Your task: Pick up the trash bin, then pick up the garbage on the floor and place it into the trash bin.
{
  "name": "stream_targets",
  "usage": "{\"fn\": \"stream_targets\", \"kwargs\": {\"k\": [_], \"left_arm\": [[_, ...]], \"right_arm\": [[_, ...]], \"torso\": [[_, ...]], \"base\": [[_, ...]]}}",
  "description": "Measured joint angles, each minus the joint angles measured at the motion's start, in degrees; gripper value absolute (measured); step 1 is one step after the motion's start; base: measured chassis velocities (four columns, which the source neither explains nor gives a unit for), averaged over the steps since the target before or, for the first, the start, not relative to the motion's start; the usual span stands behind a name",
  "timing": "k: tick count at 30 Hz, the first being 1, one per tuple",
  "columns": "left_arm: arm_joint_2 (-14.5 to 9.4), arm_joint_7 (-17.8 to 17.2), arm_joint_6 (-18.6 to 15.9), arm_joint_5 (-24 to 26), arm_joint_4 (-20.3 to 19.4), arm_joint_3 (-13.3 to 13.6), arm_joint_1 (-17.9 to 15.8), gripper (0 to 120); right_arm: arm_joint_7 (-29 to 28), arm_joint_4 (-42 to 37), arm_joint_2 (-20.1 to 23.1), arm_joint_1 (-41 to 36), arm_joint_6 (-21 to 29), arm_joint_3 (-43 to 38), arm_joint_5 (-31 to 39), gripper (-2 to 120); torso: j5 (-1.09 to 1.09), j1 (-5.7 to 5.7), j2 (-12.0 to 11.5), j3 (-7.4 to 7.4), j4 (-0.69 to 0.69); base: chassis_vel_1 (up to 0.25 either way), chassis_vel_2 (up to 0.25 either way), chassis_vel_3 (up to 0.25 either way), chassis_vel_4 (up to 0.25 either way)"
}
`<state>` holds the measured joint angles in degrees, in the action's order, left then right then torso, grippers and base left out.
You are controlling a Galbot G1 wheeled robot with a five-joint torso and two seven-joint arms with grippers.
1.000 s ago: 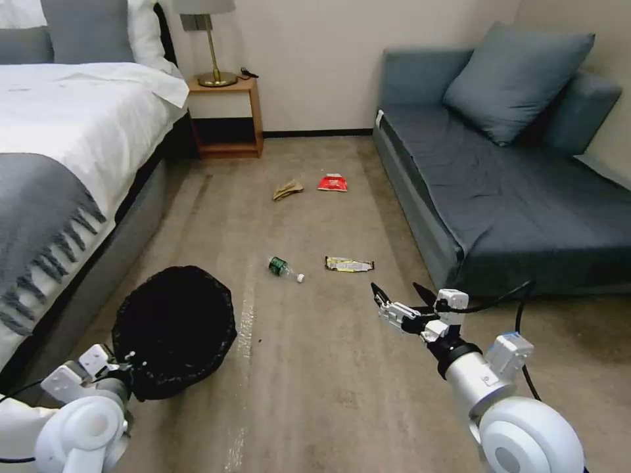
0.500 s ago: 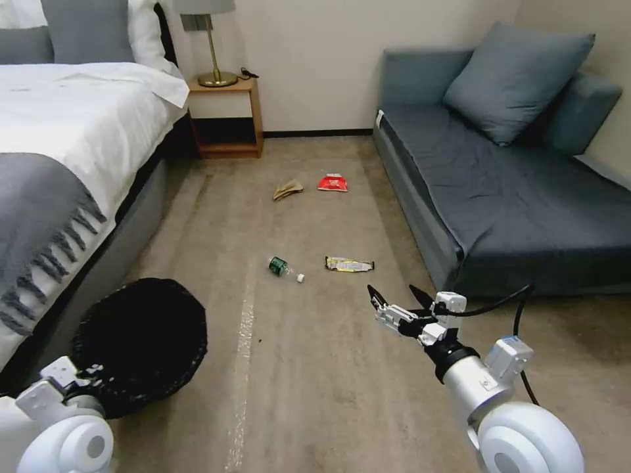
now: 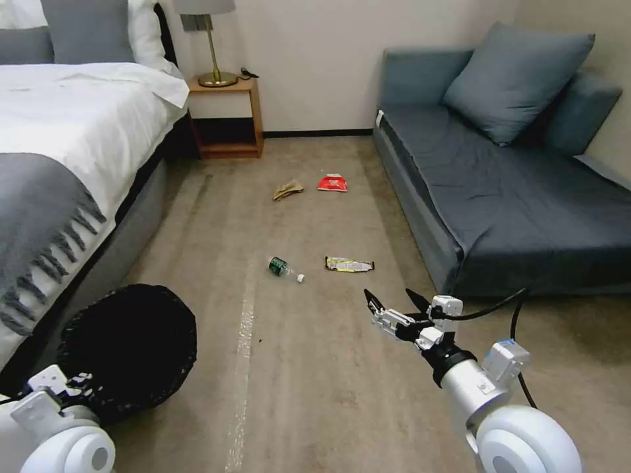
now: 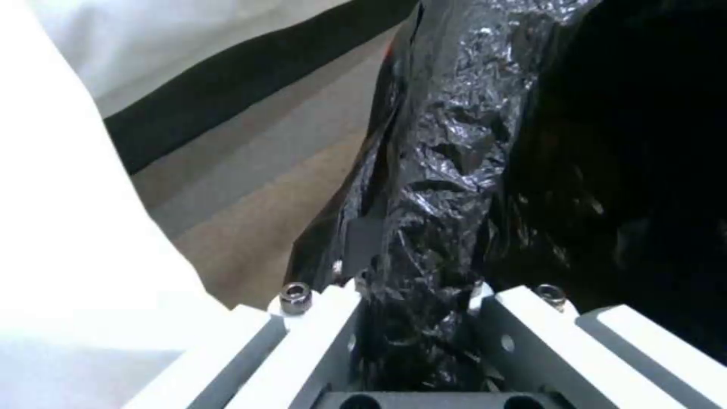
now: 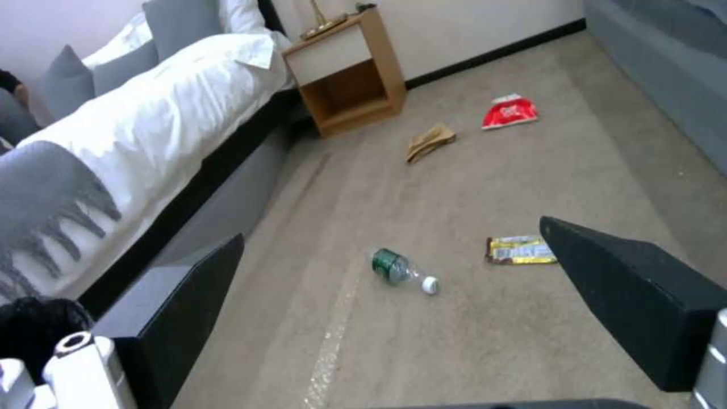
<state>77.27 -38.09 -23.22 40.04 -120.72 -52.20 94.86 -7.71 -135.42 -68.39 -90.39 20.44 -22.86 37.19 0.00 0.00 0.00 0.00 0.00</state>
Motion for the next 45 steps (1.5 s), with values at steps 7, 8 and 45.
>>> {"fn": "stream_targets", "kwargs": {"k": [7,8,45], "left_arm": [[-0.47,0.75,1.04,0.0,1.47,0.47,-0.39,1],[-0.47,0.75,1.04,0.0,1.47,0.47,-0.39,1],[-1.54,2.24,2.86,0.3,6.97,1.55,-3.74,1]], "right_arm": [[0.03,0.22,-0.18,-0.02,0.01,0.05,-0.12,100],[0.03,0.22,-0.18,-0.02,0.01,0.05,-0.12,100],[1.4,5.3,-1.62,2.2,-0.03,0.65,-1.78,100]], "torso": [[0.0,0.0,0.0,0.0,0.0],[0.0,0.0,0.0,0.0,0.0],[0.0,0.0,0.0,0.0,0.0]], "base": [[-0.016,0.017,0.017,-0.012],[-0.055,0.077,0.079,-0.047],[-0.079,0.08,0.074,-0.079]]}}
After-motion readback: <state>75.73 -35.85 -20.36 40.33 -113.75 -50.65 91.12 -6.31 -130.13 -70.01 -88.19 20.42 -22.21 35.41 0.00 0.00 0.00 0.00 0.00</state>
